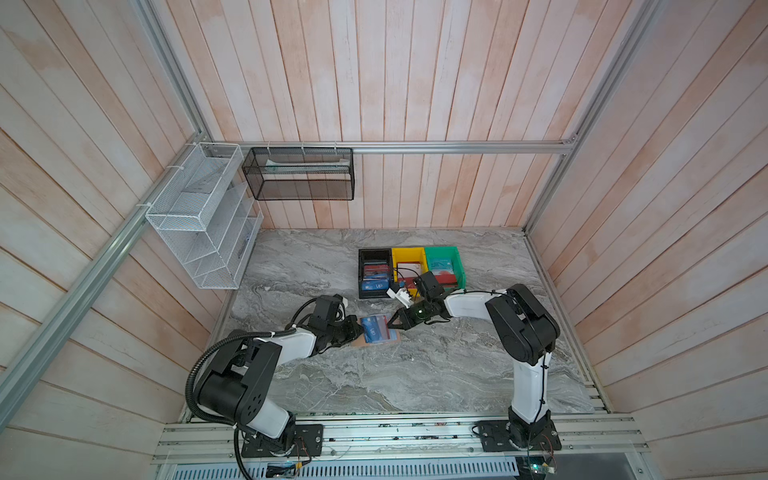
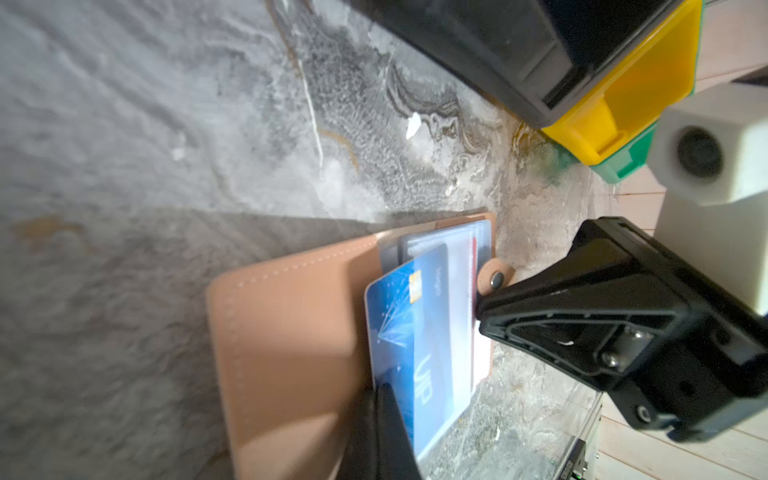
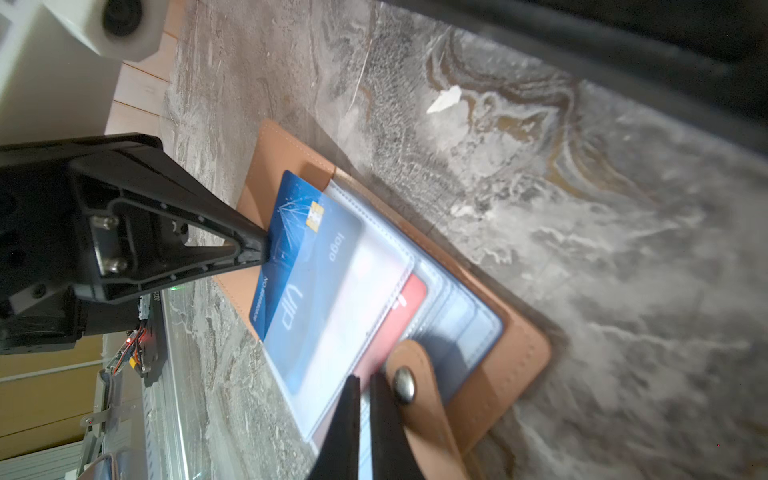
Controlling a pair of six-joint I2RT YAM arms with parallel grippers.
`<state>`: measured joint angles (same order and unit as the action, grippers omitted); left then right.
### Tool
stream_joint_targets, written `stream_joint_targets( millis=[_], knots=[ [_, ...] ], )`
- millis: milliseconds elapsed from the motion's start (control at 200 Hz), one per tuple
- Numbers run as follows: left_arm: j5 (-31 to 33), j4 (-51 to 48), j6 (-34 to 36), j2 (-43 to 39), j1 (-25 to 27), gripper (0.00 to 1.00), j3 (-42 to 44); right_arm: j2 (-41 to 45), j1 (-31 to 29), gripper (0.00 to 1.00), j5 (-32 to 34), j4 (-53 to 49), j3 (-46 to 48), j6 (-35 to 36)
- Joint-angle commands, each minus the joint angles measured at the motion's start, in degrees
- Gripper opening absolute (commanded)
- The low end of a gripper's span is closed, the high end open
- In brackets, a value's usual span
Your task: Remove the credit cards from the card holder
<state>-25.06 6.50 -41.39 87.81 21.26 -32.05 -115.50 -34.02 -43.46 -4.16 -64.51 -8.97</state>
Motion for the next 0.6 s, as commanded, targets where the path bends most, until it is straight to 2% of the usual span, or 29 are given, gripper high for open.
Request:
stream_joint_targets(
  millis=[0, 355, 595],
  knots=[
    [1.99, -3.9, 1.83, -2.14, -1.02, 0.0, 1.49, -0.99, -0.32, 0.12, 1.34, -4.07, 2.2, 0.06],
    [2.41, -7.76, 1.88, -10.18, -2.01, 0.0, 1.3, 5.02, -0.27, 0.13, -1.76, -5.36, 1.08, -0.34],
    [1.84, -7.53, 0.36, -15.78, -2.01, 0.0, 1.24, 9.14, -0.34, 0.23, -4.58, -7.54, -1.16, 0.35]
  ],
)
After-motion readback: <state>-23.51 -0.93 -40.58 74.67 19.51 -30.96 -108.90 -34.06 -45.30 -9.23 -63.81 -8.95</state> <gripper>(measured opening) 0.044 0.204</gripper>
